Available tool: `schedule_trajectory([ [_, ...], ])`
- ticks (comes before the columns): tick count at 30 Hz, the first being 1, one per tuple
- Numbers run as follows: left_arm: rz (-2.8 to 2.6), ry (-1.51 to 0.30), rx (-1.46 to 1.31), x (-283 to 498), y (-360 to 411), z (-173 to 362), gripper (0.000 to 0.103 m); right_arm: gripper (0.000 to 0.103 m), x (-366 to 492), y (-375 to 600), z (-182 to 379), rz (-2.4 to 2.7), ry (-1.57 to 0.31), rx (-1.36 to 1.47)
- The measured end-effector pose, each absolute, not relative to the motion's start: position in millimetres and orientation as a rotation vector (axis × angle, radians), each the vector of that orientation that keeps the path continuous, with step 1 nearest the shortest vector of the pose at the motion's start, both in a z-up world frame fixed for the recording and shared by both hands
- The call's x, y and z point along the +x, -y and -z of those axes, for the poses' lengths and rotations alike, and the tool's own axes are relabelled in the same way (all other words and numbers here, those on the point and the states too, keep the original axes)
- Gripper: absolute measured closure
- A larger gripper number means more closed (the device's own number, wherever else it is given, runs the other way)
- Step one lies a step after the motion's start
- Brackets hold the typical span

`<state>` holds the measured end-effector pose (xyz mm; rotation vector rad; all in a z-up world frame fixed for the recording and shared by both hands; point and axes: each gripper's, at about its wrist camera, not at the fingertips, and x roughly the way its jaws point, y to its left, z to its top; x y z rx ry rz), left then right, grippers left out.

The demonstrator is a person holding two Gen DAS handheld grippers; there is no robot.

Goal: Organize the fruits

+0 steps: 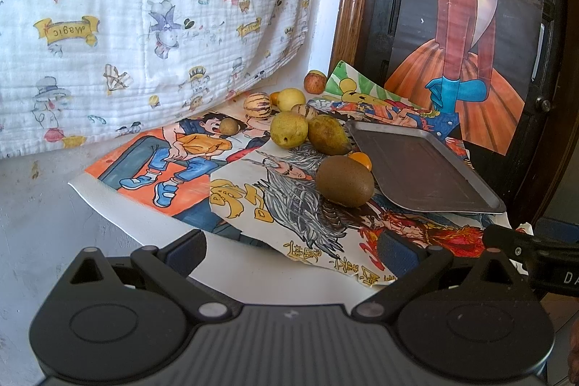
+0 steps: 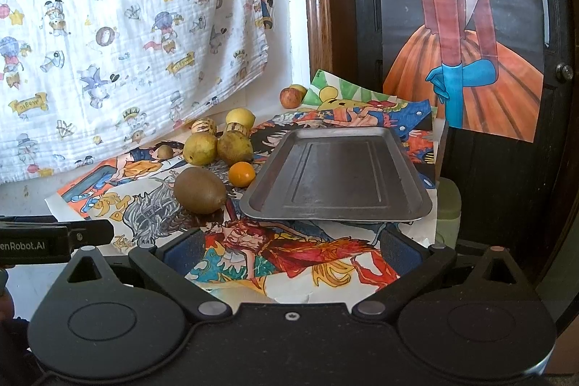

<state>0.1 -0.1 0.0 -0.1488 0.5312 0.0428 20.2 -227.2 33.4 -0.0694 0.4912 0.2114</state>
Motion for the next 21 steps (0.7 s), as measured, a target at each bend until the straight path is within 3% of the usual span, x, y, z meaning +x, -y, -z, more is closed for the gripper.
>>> schedule_trajectory([
  [21, -0.043, -0.534, -0.149, 0.0, 0.1, 0.0, 0.001, 0.001, 19.7, 225.7, -31.7, -0.211, -0.497, -0.069],
])
